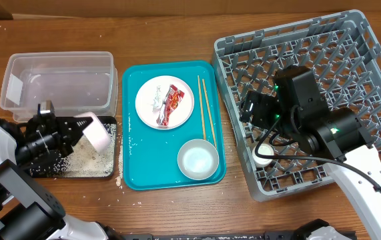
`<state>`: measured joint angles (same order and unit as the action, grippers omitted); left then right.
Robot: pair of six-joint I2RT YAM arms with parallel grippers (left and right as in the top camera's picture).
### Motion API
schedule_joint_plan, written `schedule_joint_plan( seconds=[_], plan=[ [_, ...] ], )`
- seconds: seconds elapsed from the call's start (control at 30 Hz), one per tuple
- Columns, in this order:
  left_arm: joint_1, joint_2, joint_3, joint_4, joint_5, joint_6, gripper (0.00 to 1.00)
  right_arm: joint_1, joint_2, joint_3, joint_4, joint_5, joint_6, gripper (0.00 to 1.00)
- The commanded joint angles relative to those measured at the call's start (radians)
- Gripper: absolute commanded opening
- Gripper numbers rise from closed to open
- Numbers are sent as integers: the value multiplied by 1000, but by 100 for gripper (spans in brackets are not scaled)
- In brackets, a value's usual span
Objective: Sort waste into correct bins and load items into the dishwasher
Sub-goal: 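Tip the pink bowl over the black tray to dump the scraps, then set the empty pink bowl back on the teal tray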
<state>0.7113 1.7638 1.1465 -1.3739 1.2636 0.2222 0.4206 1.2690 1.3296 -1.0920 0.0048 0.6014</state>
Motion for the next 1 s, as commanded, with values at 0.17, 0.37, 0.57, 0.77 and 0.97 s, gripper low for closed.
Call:
schedule_joint_plan(
  seconds=[0.17,0.37,0.57,0.77,0.97],
  plan=[
    [-100,-108,8,12,-279,-11,4,-1,0,19,14,1,-6,99],
    [-335,-267,8,122,-735,-326,4,-1,0,19,19,2,-6,99],
    [-691,-323,-1,185,-1066,-564,9,-1,0,19,29,1,-6,100],
    [-994,-263,-84,336,-1237,-763,13,-1,0,19,29,2,-6,100],
    [-1133,-164,-84,408,-1245,-833,14,-1,0,19,29,2,-6,100]
  ],
)
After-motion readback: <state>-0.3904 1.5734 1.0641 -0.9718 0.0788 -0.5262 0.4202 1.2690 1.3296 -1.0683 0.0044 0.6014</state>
